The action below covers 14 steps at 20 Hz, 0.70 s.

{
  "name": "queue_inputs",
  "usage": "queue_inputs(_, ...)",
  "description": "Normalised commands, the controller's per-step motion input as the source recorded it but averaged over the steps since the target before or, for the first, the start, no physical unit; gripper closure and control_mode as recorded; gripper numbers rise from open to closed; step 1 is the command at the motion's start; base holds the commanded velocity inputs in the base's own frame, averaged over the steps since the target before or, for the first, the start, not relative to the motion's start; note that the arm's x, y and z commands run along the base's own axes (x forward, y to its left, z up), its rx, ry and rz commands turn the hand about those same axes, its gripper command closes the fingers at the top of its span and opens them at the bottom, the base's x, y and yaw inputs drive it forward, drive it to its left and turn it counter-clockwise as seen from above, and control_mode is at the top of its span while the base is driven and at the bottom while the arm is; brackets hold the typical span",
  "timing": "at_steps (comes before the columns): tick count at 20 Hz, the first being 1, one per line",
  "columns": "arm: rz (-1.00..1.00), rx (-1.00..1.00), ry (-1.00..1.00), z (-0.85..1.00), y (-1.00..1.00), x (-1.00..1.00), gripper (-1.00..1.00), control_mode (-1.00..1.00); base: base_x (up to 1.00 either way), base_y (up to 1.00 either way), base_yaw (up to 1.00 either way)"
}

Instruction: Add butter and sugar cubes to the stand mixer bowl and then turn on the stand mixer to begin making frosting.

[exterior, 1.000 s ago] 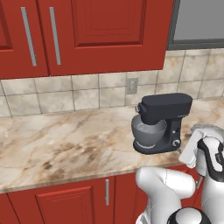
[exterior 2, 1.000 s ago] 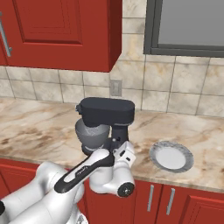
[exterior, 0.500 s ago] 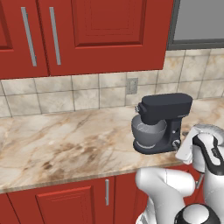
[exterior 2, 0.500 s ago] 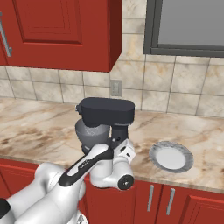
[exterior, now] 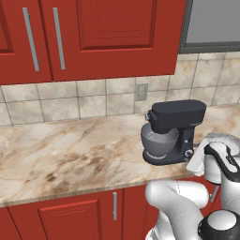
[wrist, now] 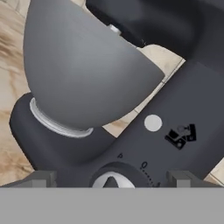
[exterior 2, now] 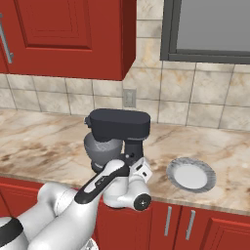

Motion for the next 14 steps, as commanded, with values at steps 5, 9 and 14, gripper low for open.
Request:
queue_inputs(5, 0.0, 0.05, 0.0, -0.13, 0.0, 0.0, -1.0, -1.0, 0.0, 0.0, 0.0)
queue_inputs(9, 0.0, 0.05, 0.0, -0.08, 0.0, 0.03, -1.0, -1.0, 0.0, 0.0, 0.0)
queue_inputs(14, 0.0, 0.04, 0.0, -0.01, 0.09, 0.21, 1.0, -1.0, 0.0, 0.0, 0.0)
